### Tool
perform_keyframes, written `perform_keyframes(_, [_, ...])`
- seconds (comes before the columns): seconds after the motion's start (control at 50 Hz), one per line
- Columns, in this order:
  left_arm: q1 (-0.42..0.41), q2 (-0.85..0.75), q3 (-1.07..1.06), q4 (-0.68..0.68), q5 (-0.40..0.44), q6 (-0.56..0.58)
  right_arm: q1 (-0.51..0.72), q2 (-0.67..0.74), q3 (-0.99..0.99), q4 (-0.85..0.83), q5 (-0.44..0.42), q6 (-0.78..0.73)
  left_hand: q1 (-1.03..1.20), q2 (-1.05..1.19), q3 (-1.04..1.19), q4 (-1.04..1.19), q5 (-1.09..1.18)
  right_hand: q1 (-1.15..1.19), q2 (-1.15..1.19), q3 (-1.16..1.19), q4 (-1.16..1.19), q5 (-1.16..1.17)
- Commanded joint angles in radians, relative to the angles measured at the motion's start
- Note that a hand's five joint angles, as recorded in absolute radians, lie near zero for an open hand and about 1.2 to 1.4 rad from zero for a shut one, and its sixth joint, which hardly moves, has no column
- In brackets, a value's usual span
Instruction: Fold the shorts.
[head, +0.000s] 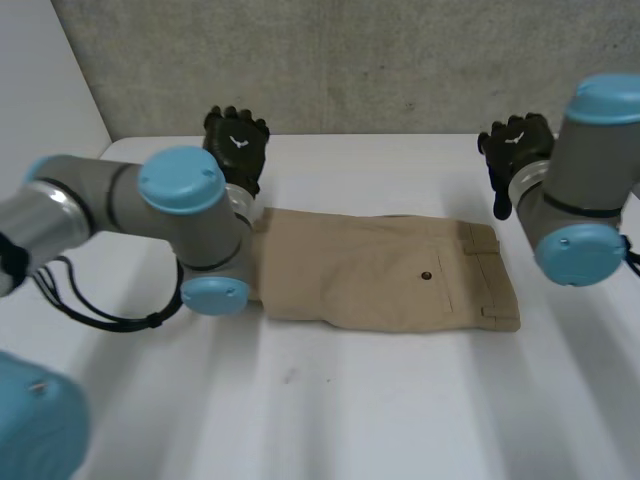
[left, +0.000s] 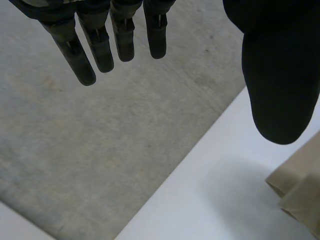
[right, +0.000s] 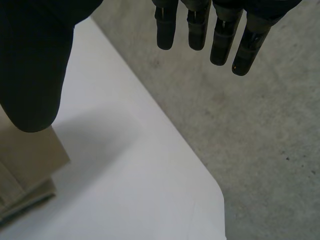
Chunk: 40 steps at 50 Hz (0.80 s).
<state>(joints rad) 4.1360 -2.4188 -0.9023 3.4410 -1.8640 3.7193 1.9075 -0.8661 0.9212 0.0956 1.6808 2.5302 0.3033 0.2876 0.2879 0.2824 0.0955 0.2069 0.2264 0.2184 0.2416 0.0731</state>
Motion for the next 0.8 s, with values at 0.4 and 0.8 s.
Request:
perform_keyframes(0.4, [0.006, 0.596, -0.814, -0.008, 0.106, -0.513, -0.148, -0.406, 0.841, -0.181, -0.274, 0.074, -0.031, -0.015, -0.016, -0.010, 0.002, 0.248, 0.228, 0.236, 0.213, 0.207])
perform_keyframes(0.8, [0.027, 0.561, -0.842, -0.006, 0.103, -0.513, -0.220, -0.200, 0.798, -0.341, -0.377, 0.203, -0.040, -0.024, -0.024, -0.019, -0.007, 1.189, 1.170, 1.178, 1.155, 1.149])
